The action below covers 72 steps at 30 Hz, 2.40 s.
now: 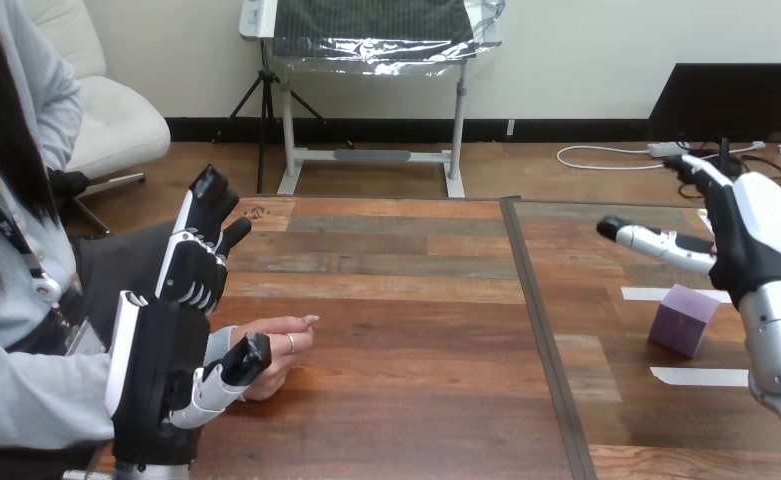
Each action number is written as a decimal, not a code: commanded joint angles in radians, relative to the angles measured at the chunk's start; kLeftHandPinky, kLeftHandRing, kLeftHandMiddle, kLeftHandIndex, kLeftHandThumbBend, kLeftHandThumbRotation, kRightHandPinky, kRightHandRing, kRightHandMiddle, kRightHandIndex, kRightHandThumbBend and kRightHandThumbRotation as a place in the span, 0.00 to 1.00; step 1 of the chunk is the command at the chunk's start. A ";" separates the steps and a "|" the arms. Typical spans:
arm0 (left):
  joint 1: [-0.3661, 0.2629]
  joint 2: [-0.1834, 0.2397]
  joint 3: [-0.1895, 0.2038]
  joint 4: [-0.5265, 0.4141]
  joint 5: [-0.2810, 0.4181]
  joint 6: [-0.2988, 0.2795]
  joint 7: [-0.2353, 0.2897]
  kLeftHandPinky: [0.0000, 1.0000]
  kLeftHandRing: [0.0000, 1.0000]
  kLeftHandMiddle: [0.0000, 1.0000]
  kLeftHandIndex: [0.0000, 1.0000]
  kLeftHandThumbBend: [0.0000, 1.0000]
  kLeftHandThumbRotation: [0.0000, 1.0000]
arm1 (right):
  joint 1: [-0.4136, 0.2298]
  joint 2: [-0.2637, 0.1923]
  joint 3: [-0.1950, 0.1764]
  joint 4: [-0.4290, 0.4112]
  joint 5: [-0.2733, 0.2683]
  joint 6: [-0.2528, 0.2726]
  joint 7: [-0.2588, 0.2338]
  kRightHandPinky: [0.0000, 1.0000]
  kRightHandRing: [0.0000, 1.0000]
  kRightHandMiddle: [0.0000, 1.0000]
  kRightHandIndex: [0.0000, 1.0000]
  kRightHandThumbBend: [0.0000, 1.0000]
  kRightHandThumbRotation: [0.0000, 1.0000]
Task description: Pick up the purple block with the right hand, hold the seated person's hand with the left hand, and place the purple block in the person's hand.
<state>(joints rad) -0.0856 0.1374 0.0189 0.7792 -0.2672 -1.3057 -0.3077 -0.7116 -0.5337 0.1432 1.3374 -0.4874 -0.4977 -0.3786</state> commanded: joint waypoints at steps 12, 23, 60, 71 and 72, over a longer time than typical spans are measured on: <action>-0.010 -0.013 0.007 -0.101 -0.010 0.008 0.003 0.90 0.96 0.98 0.96 1.00 0.75 | -0.061 -0.024 0.018 0.004 -0.007 0.074 0.030 0.77 0.87 0.87 0.87 1.00 0.72; 0.013 -0.009 0.007 -0.136 -0.013 0.026 0.000 0.92 0.97 0.99 0.97 1.00 0.74 | -0.047 -0.024 0.023 0.010 -0.004 0.115 0.059 0.78 0.87 0.87 0.88 1.00 0.72; 0.063 0.002 0.012 -0.228 -0.012 0.055 -0.004 0.91 0.96 0.98 0.96 1.00 0.75 | -0.004 -0.012 0.048 0.018 -0.011 0.218 0.112 0.76 0.87 0.87 0.88 1.00 0.69; 0.080 0.007 0.010 -0.250 -0.027 0.067 -0.013 0.91 0.96 0.98 0.96 1.00 0.75 | 0.012 0.000 0.040 0.018 0.002 0.230 0.127 0.77 0.87 0.87 0.88 0.99 0.66; 0.081 0.007 0.010 -0.251 -0.027 0.067 -0.013 0.91 0.96 0.98 0.96 1.00 0.75 | 0.013 0.001 0.040 0.018 0.003 0.231 0.127 0.77 0.87 0.87 0.88 0.99 0.66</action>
<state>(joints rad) 0.0108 0.1385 0.0200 0.5826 -0.2774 -1.2341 -0.3154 -0.6663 -0.5357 0.1841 1.3609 -0.4906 -0.2682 -0.2480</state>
